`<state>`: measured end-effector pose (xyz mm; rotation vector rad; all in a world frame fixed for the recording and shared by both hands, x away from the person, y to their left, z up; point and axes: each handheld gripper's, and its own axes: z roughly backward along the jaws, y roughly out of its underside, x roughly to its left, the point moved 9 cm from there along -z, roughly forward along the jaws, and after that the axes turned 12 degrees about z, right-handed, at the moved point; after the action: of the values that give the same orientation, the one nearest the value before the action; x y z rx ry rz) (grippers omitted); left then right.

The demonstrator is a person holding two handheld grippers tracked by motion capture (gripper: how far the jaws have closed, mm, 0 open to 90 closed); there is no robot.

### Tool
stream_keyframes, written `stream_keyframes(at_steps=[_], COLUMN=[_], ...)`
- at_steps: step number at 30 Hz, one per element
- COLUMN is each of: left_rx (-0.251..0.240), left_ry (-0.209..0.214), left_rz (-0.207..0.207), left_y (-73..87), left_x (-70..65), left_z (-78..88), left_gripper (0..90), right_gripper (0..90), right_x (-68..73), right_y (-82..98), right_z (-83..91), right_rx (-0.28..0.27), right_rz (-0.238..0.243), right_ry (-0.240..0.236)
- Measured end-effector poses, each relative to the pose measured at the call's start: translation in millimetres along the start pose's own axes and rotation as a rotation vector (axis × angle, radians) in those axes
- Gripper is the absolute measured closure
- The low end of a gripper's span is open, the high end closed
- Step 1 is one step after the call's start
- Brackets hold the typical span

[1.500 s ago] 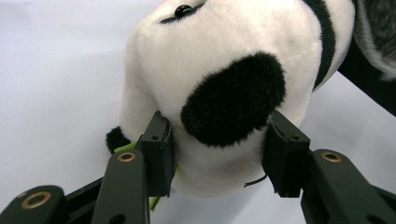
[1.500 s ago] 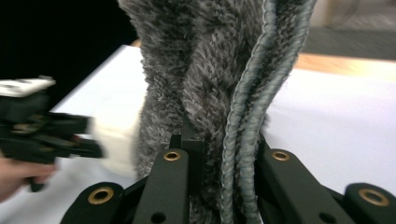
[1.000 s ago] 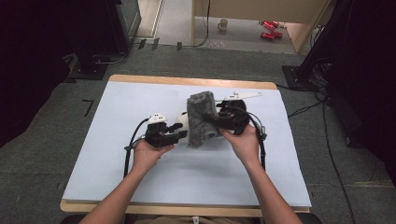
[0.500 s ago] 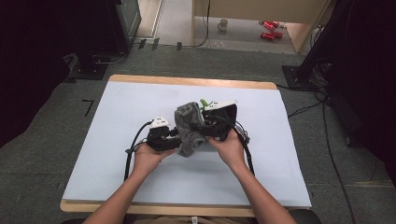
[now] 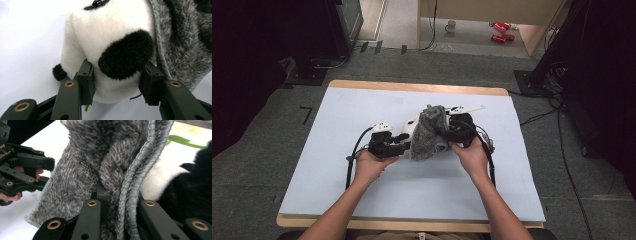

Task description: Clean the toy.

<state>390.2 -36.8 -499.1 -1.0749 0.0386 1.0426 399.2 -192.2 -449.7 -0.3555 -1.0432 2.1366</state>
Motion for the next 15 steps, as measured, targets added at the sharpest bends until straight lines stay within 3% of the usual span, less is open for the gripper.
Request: stream_keyframes(at_steps=[10,15], left_rx=[0.005,0.01], left_ry=[0.014,0.013], left_rz=[0.033,0.019], left_y=[-7.4,-9.8], left_x=[5.9,7.8], left_z=[-0.6,-1.3], left_gripper=[53.0,53.0], right_gripper=[78.8,78.8], right_x=[-34.2,-54.9], right_y=[5.9,19.9], right_z=[31.9,41.9], right_rx=[-0.035,-0.044], right_rz=[-0.09,-0.136], right_ry=[0.087,0.129])
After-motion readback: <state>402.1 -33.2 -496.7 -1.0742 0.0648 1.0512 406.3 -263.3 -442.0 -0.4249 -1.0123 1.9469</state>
